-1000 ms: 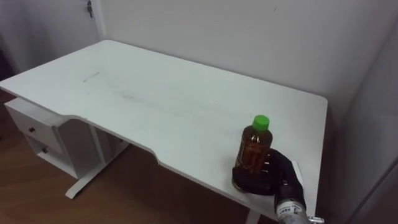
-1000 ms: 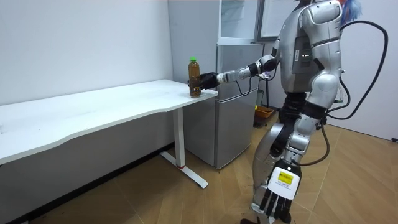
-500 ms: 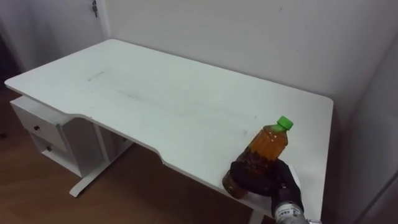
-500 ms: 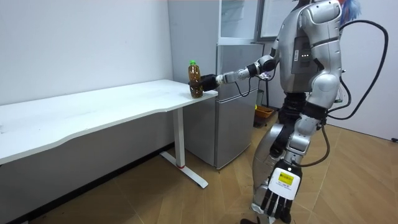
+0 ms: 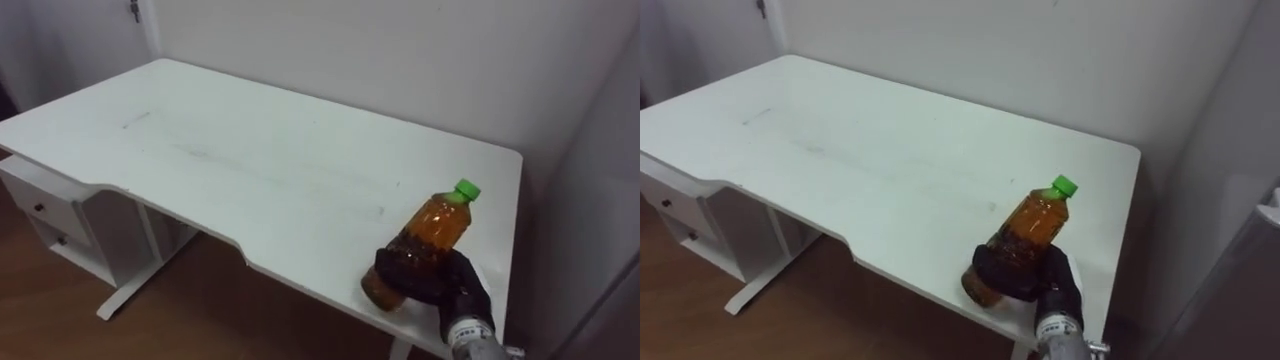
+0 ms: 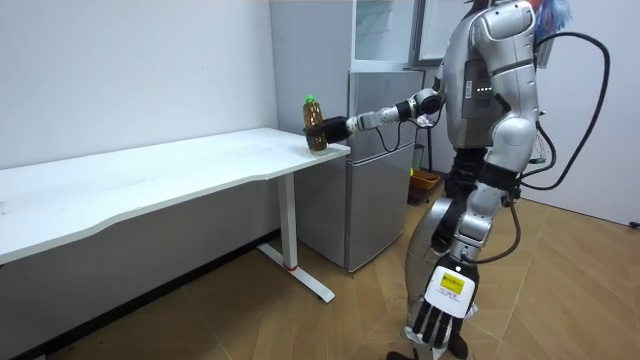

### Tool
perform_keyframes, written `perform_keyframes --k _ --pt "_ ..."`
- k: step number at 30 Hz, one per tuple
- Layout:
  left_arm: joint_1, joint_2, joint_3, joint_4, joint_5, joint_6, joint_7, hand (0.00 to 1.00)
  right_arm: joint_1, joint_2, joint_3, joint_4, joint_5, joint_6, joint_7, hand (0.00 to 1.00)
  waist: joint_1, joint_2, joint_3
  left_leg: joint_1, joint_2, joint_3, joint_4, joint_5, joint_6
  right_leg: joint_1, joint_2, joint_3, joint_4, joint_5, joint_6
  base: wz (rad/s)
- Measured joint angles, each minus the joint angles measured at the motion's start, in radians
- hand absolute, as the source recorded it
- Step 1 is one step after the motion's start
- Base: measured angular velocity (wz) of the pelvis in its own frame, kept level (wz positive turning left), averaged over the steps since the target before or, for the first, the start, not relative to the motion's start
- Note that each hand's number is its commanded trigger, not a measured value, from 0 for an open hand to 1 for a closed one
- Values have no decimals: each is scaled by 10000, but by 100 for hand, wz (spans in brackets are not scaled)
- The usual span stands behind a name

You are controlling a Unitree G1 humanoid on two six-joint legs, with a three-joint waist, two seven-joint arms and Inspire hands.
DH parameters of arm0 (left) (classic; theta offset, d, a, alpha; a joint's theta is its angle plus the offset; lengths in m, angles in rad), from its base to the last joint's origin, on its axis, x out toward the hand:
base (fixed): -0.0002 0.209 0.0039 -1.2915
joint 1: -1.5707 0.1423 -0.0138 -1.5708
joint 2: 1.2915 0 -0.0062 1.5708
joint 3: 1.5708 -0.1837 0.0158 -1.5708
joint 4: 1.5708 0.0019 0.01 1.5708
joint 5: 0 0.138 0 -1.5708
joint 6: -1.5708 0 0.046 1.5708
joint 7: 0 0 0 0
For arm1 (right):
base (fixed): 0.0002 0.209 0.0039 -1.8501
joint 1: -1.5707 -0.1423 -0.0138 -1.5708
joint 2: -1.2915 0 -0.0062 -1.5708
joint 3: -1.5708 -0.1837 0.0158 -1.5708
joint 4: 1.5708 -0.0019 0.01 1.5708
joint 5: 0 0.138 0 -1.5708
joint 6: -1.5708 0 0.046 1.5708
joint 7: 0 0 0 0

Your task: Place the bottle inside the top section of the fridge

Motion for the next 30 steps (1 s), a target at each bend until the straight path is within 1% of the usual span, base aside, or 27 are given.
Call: perform_keyframes --k 1,2,3,4,5,6,7,8,9,10,11,13,14,15,18,20,22,24,26,28,29,30 --pt "79 2 44 -1 -4 -15 61 0 62 -226 -14 -598 -2 -3 6 100 -37 2 -1 82 15 91 -12 -1 1 50 -2 36 -1 2 3 -18" --pt "85 4 69 5 -11 -16 69 0 77 -330 -24 -852 -2 -4 14 100 -98 3 -1 126 31 156 -22 -2 1 55 -1 89 0 2 3 -25" --pt "101 2 158 24 -12 -17 68 0 99 -469 -63 -1273 -3 -9 81 100 -176 4 -2 251 58 256 -110 -4 0 88 15 240 -3 4 0 -23" --pt "115 2 271 30 -12 -23 67 0 246 -532 -156 -1735 -4 -11 149 100 -300 4 -7 374 85 345 -181 -9 -2 116 33 306 0 6 -4 -25" --pt "117 1 341 27 -12 -34 67 0 392 -564 -233 -2004 -7 -11 189 100 -317 -13 -28 420 103 413 -212 -17 -6 119 50 374 -1 14 -14 -28" --pt "117 -4 544 26 -6 -89 68 0 648 -629 -437 -2448 -9 -17 393 100 -356 -33 -51 502 152 496 -233 -30 -15 151 102 534 -7 54 -27 -36" --pt "195 -8 761 -29 -9 -153 79 0 782 -774 -498 -2747 16 -10 535 100 -492 -73 -91 560 200 627 -236 -39 -26 162 124 602 -10 94 -56 -32" --pt "247 -3 837 -68 -10 -200 103 0 864 -901 -499 -2940 19 -10 559 100 -568 -88 -107 579 210 643 -236 -39 -27 175 127 605 -10 101 -65 -21" --pt "360 -5 1005 -167 -12 -239 133 0 1112 -1214 -539 -3382 21 -8 616 100 -714 -118 -173 608 223 661 -232 -38 -28 188 128 612 -10 113 -80 -13" --pt "443 -5 1164 -219 -12 -255 168 0 1364 -1433 -685 -3801 6 -7 658 100 -840 -131 -231 686 243 757 -243 -39 -29 208 137 686 -8 123 -92 -18" --pt "455 -3 1212 -217 -13 -256 205 0 1476 -1490 -805 -3970 -11 -7 699 100 -879 -130 -231 768 260 796 -269 -42 -35 252 147 744 -9 131 -101 -27" --pt "490 9 1505 -215 -20 -289 351 0 1730 -1575 -921 -4631 -9 -7 956 100 -1144 -114 -266 1019 319 1009 -305 -65 -54 423 166 916 -21 153 -122 -25" --pt "496 16 1588 -203 -20 -326 369 0 1733 -1587 -941 -4703 3 -7 995 100 -1193 -113 -265 1091 337 1036 -311 -72 -62 475 174 978 -33 167 -130 -25" --pt "530 50 1674 -187 -21 -409 376 0 1731 -1651 -1027 -4780 -29 -7 1046 100 -1216 -118 -274 1239 385 1183 -340 -101 -77 553 200 1113 -66 191 -150 -31" --pt "604 66 1786 -189 -83 -471 372 0 1731 -2053 -1345 -4968 -74 -7 1143 100 -1354 -151 -286 1485 434 1354 -387 -128 -94 647 246 1351 -157 196 -157 -21" --pt "670 87 1786 -188 -301 -495 354 0 1731 -2235 -1596 -5121 -105 -7 1209 100 -1591 -211 -315 1539 442 1425 -384 -140 -100 674 293 1439 -168 196 -156 -10" --pt "779 130 1879 -159 -401 -583 347 0 1731 -2499 -1966 -5231 -250 -7 1223 100 -1674 -256 -314 1657 484 1569 -372 -159 -112 748 360 1624 -237 233 -156 -16" --pt "781 149 2002 -75 -394 -620 345 0 1753 -2575 -2348 -5337 -439 -8 1183 100 -1755 -278 -310 1710 528 1614 -365 -190 -126 800 466 1661 -348 334 -177 -20" --pt "797 147 2302 -31 -395 -649 339 0 1766 -2579 -2759 -5572 -466 -8 1173 100 -1892 -297 -312 1722 543 1652 -357 -208 -140 813 481 1668 -378 338 -179 -7" --pt "843 148 2649 26 -402 -668 357 0 1934 -2678 -3348 -6117 -559 -9 1079 100 -2063 -313 -322 1762 553 1633 -406 -227 -164 874 519 1677 -501 340 -182 0" --pt "874 151 2701 25 -402 -670 365 0 1972 -2704 -3478 -6232 -558 -9 1058 100 -2092 -316 -324 1784 553 1634 -432 -234 -173 881 525 1692 -500 339 -180 0" --pt "960 158 2744 27 -400 -672 377 0 1980 -2755 -3651 -6380 -562 -17 1026 100 -2199 -324 -335 1814 552 1633 -472 -242 -187 906 540 1702 -508 335 -177 -4"
